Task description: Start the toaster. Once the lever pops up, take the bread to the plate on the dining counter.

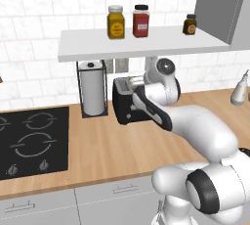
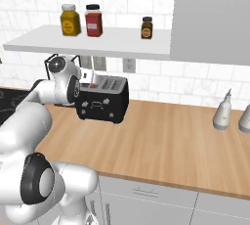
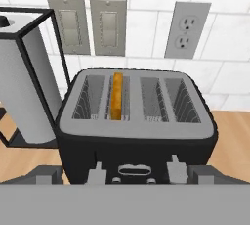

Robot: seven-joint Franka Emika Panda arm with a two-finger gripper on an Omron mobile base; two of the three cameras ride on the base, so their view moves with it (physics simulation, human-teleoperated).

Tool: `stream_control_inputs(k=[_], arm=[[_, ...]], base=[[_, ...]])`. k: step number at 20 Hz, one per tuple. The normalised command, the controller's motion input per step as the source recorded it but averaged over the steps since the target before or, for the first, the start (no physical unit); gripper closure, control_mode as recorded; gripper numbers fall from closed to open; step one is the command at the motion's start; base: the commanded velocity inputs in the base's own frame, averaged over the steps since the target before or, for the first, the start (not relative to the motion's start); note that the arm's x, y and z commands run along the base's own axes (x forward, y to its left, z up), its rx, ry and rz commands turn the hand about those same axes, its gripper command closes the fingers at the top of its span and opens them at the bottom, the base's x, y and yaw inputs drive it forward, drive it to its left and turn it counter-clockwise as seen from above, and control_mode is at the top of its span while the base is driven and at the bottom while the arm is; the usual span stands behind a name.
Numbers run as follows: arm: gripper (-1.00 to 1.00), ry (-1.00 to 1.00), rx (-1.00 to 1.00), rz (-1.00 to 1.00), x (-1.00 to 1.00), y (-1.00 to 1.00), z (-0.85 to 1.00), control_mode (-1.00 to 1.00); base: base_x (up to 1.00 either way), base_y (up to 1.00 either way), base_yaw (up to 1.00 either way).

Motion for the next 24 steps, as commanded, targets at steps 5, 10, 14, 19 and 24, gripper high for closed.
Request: stream_control_inputs(k=[5,10,14,19,24], arm=[[-1.00,0.00,0.00,0.00,0.06,0.00,0.00,-1.00],[-1.00,0.00,0.00,0.00,0.00,0.00,0.00,-1.00],[-1.00,0.00,0.00,0.00,-0.01,0.00,0.00,-1.00],[-1.00,0.00,0.00,0.00,-0.05,0.00,0.00,-1.00],[-1.00,0.01,0.01,-0.02,0.00,0.03,0.00,-1.00]], base=[[0.00,0.00,0.00],[0.00,0.00,0.00],[0.00,0.00,0.00],[0.00,0.00,0.00],[0.00,0.00,0.00]])
